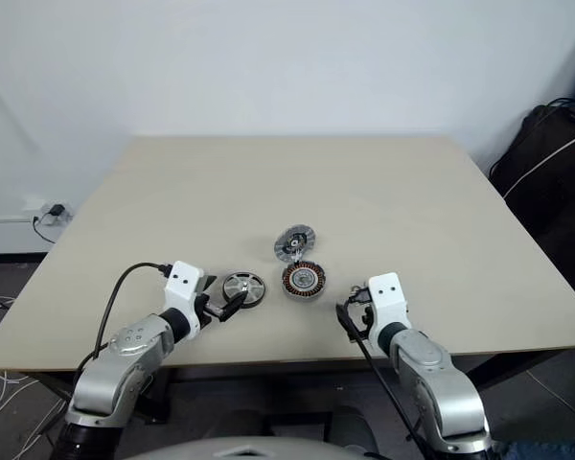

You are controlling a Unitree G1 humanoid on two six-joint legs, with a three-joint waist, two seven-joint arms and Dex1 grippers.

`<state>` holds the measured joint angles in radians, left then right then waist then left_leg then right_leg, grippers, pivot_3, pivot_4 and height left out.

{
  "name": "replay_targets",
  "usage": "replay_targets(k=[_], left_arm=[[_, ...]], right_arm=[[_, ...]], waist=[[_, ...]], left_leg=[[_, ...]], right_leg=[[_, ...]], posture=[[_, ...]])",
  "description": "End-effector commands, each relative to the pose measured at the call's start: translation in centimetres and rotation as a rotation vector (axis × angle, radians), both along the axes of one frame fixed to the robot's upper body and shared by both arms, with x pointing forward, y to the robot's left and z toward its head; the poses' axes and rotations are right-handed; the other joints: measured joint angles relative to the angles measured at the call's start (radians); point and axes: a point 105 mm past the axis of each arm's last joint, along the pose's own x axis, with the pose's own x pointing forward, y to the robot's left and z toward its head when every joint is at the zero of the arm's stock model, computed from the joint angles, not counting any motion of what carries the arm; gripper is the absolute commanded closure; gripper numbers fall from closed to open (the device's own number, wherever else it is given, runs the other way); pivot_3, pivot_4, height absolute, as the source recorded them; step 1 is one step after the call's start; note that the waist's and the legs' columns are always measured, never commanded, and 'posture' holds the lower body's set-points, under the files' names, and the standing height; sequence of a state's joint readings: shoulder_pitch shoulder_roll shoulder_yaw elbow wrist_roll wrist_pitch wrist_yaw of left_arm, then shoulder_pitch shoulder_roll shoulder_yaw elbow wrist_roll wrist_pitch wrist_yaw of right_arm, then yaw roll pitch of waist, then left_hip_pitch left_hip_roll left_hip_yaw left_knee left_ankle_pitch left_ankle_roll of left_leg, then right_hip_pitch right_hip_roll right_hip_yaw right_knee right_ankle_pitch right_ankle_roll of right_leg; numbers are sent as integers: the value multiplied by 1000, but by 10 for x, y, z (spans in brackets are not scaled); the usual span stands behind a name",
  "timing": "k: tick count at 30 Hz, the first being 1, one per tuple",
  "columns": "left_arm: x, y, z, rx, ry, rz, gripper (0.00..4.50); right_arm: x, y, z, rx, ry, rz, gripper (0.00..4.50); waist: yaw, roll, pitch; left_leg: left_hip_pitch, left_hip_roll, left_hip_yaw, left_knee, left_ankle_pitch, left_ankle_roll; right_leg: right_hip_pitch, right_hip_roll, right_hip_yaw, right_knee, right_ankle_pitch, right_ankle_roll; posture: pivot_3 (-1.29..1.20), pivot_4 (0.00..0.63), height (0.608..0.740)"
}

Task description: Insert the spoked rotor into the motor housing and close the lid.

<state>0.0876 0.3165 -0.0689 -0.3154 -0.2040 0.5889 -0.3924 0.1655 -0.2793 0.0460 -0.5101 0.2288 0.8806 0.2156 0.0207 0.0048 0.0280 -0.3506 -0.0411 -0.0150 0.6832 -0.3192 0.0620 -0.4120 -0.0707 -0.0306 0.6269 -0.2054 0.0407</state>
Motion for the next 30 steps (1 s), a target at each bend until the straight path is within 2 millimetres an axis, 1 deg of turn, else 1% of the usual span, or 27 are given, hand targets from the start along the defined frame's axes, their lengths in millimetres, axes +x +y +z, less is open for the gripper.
replay_targets(k=[1,9,14,18,25,30], left_arm=[[3,-3,13,-7,-54,-6,0],[3,-2,13,-9,-53,2,0],[4,-2,13,-7,-56,8,0],[8,-1,16,-8,-73,27,0],[8,-2,14,-9,-67,27,0],[8,-3,13,-7,-64,25,0]], right_arm=[[7,2,11,4,-53,8,17],[8,1,11,0,-54,2,17],[17,-5,14,-5,-90,-67,17],[23,-6,14,-27,-122,-84,17],[34,-10,4,-25,-121,-146,17],[45,-12,-8,-8,-102,-190,17]], waist=[[0,0,0],[1,0,0],[1,0,1],[1,0,1],[0,0,1],[-4,1,1]], left_leg=[[0,0,0,0,0,0],[-1,0,0,0,0,0],[-1,0,0,0,0,0],[-1,0,-1,0,0,0],[-2,0,-1,0,0,0],[-1,0,-1,0,0,0]], right_leg=[[0,0,0,0,0,0],[-1,0,0,0,0,0],[-1,0,0,0,0,0],[-1,0,0,0,0,0],[-1,0,-1,0,1,-2],[-1,0,-1,0,3,-4]], posture=[[0,0,740],[0,0,740],[0,0,740],[0,0,740],[0,0,740],[0,0,740]])
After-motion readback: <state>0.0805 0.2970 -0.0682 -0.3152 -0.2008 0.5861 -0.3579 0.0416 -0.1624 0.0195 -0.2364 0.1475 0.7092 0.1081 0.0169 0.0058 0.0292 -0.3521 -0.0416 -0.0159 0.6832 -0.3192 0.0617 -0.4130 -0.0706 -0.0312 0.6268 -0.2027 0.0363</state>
